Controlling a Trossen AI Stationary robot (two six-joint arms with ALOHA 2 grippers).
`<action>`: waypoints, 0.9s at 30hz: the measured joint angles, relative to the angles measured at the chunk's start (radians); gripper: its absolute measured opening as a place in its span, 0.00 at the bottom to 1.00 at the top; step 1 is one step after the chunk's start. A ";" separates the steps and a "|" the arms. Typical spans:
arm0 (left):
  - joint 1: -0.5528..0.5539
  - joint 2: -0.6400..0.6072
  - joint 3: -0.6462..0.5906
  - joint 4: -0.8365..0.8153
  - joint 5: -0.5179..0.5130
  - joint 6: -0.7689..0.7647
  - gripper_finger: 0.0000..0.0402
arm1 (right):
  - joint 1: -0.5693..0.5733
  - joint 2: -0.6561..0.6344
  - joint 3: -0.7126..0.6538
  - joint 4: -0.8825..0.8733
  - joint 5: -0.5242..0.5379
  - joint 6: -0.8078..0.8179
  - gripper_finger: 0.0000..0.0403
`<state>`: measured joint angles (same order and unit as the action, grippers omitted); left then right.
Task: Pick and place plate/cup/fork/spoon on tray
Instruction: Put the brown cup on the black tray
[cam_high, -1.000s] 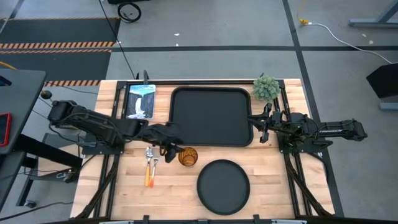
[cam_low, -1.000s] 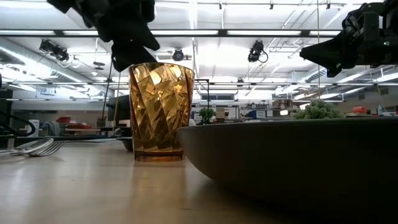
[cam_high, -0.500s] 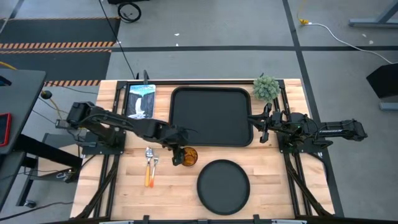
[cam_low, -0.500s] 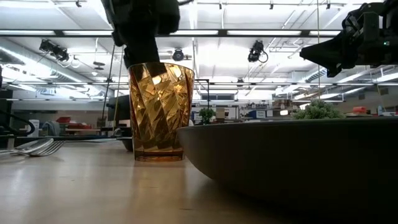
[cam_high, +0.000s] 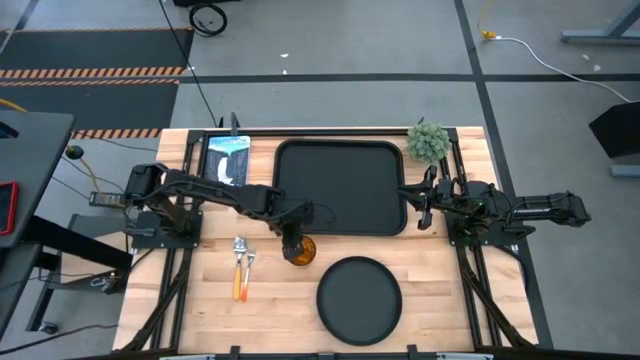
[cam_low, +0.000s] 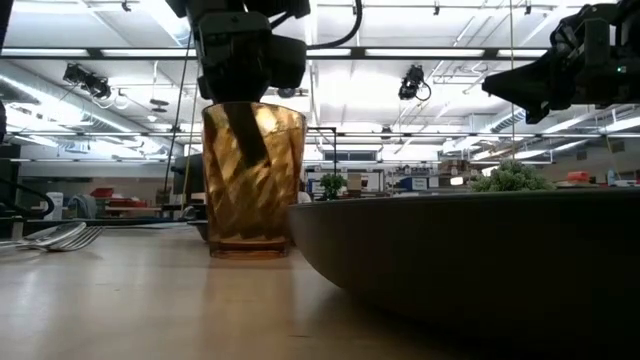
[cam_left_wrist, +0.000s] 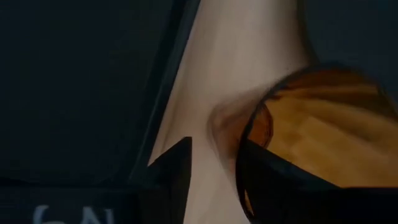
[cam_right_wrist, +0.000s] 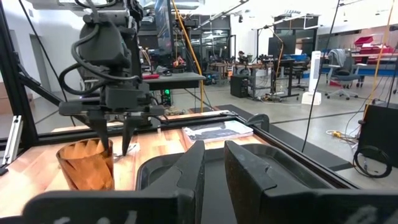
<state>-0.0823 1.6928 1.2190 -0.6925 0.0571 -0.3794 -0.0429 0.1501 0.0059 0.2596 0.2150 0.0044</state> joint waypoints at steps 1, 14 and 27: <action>0.003 0.000 0.000 0.000 0.001 0.000 0.32 | 0.000 0.000 0.000 0.000 0.000 0.000 0.17; 0.007 0.000 0.000 0.000 0.021 0.010 0.16 | 0.000 0.000 0.000 0.000 0.000 0.000 0.17; 0.007 0.000 0.000 -0.002 0.019 0.021 0.04 | 0.000 0.000 0.000 0.000 0.000 0.000 0.17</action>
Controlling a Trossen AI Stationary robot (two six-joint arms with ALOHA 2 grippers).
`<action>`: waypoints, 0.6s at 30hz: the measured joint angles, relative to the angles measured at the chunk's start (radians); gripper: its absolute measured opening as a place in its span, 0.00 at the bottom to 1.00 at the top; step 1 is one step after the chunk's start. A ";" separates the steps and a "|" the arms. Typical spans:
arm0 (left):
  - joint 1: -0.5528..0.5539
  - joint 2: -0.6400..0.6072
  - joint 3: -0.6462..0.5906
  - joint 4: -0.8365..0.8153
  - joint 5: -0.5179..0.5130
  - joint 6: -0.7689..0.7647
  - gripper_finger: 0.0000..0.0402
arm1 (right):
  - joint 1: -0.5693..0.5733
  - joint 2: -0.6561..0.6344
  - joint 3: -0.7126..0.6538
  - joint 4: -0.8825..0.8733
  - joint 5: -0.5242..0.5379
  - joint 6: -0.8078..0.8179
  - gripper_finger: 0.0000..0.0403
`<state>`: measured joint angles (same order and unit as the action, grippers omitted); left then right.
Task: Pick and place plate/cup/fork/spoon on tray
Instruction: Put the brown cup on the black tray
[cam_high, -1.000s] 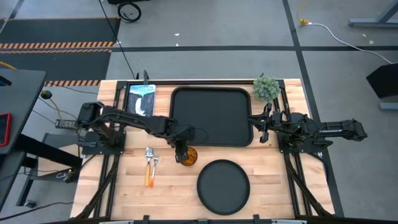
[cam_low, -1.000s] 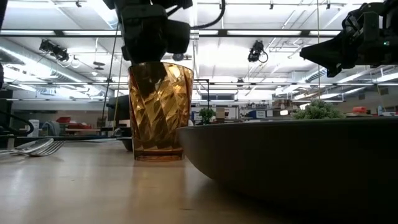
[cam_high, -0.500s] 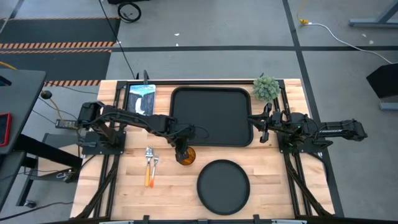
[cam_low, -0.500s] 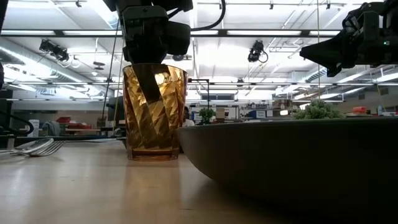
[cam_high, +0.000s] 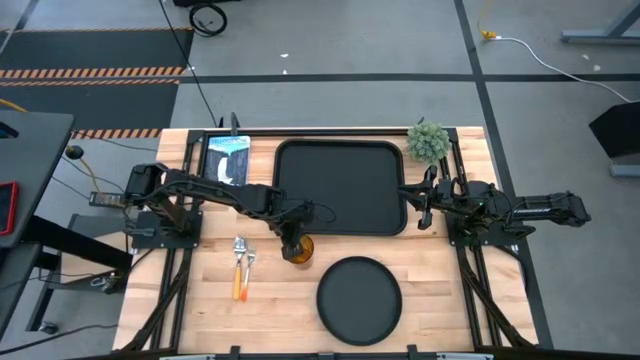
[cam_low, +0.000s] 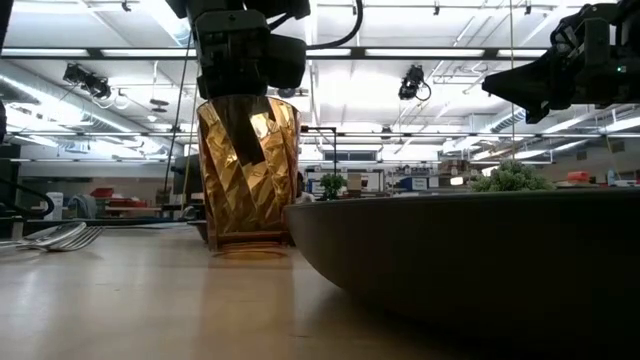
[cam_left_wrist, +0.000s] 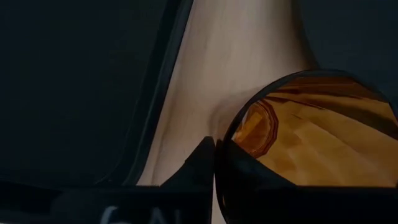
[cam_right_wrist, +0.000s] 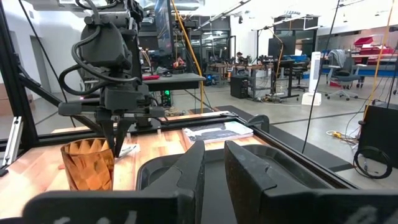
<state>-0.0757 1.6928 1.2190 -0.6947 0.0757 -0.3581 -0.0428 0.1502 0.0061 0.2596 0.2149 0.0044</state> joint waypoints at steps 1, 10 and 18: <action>0.001 0.000 0.000 -0.001 0.000 -0.002 0.04 | 0.000 0.000 0.000 0.000 0.000 0.000 0.17; 0.012 0.000 0.118 -0.078 -0.017 0.036 0.04 | 0.000 0.000 0.000 0.000 0.000 0.000 0.17; 0.127 0.010 0.199 -0.032 -0.074 0.156 0.04 | 0.000 0.000 0.000 0.000 0.000 0.000 0.17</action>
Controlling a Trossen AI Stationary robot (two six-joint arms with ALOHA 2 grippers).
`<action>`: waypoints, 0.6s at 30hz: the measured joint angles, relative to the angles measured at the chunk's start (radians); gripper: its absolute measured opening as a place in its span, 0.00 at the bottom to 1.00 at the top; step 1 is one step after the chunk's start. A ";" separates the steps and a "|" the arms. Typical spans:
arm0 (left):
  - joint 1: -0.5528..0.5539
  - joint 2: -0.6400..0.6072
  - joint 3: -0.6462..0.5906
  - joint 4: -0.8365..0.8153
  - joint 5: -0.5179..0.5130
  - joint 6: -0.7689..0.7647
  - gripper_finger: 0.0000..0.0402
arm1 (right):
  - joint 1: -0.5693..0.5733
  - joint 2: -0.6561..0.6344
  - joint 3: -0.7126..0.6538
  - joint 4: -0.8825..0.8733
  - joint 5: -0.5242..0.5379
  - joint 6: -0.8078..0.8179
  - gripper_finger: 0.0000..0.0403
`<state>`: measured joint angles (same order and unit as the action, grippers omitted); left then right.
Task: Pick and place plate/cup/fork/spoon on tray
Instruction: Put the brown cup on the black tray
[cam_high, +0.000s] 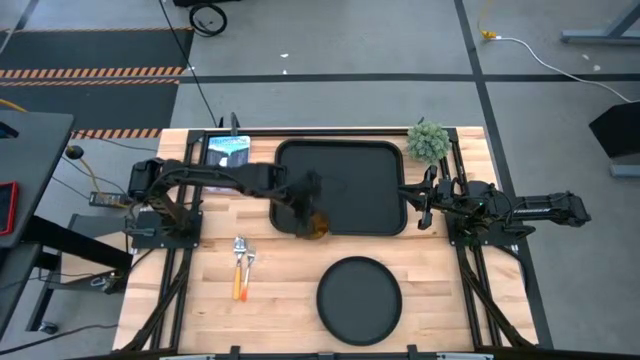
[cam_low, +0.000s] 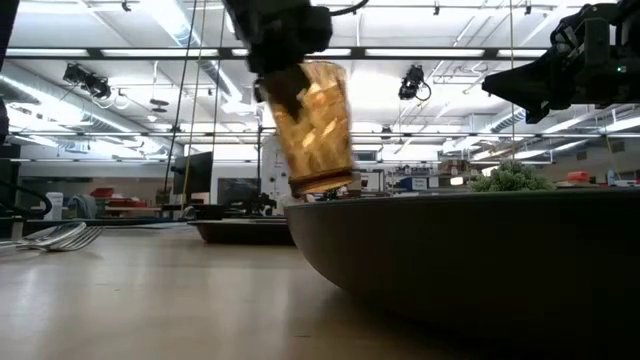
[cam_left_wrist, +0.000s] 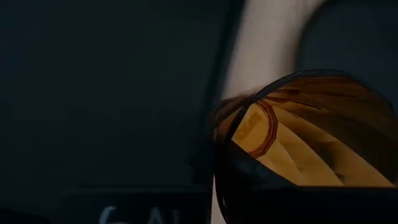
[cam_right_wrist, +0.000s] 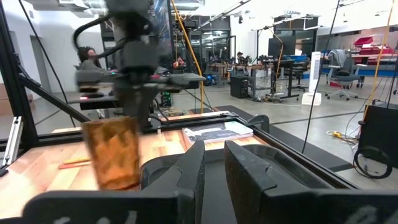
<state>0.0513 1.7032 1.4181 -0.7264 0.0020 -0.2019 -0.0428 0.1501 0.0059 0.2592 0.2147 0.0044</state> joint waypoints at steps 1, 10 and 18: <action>0.019 0.001 0.004 0.009 -0.007 0.010 0.04 | 0.000 0.000 0.000 0.000 0.000 0.000 0.17; 0.167 0.068 0.007 0.228 -0.017 0.101 0.04 | 0.000 0.001 0.000 0.001 0.000 0.000 0.17; 0.238 0.222 0.159 0.220 -0.008 0.189 0.04 | 0.000 0.006 0.000 0.009 -0.004 0.000 0.17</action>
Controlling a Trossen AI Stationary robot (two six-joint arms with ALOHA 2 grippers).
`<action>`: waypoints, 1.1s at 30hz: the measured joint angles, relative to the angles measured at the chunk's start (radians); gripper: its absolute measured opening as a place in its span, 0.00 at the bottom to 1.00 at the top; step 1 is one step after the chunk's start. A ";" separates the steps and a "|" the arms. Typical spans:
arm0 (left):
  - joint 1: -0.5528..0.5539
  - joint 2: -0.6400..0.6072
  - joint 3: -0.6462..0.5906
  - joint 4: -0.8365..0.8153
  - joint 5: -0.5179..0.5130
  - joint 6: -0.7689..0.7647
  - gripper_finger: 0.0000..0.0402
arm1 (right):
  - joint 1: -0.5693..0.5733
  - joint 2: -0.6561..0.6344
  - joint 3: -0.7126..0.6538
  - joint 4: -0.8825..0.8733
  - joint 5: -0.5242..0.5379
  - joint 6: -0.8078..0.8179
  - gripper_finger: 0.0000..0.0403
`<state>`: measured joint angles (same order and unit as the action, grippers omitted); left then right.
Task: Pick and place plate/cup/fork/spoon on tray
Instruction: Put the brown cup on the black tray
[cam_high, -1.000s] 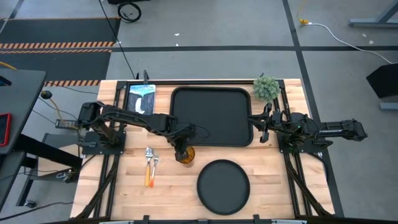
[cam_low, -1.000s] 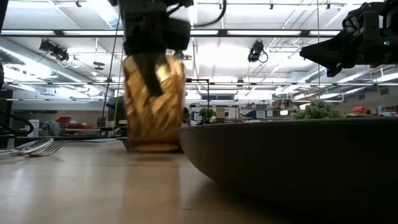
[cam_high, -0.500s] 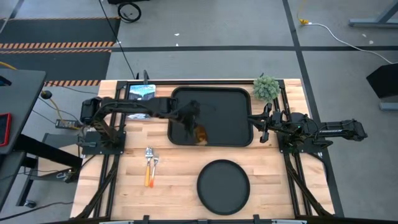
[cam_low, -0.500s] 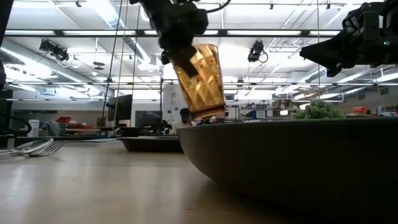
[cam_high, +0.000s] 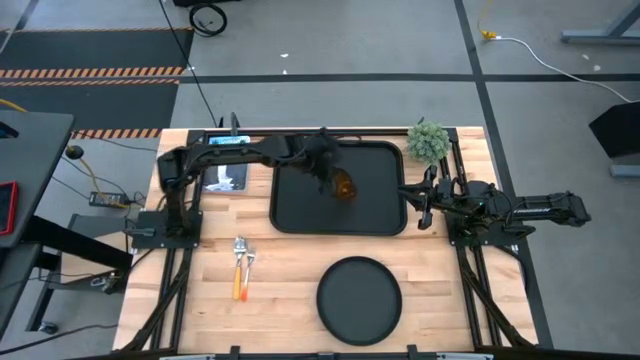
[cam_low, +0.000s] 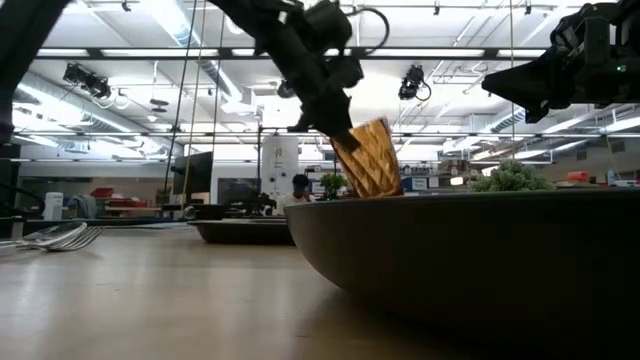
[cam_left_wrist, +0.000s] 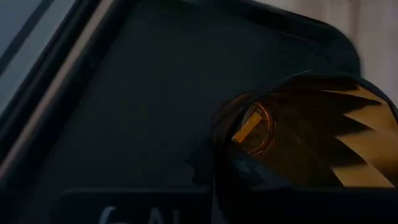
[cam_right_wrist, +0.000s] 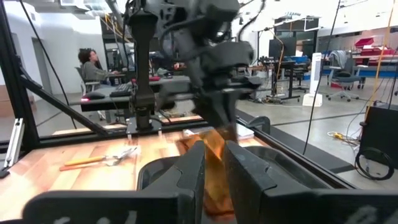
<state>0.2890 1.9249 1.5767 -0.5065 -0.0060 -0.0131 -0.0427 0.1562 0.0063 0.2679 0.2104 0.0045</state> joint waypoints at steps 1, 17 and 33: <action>0.005 0.023 0.026 -0.009 0.000 0.016 0.04 | 0.000 0.001 0.000 0.001 -0.002 0.000 0.17; 0.071 0.329 0.461 -0.069 -0.001 0.164 0.04 | 0.000 0.001 0.000 0.008 -0.003 0.000 0.17; 0.178 0.401 0.504 -0.104 -0.019 0.156 0.04 | 0.000 0.002 0.000 0.025 0.004 0.000 0.17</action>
<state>0.4674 2.3260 2.0811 -0.6110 -0.0246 0.1429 -0.0429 0.1582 0.0063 0.2931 0.2142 0.0046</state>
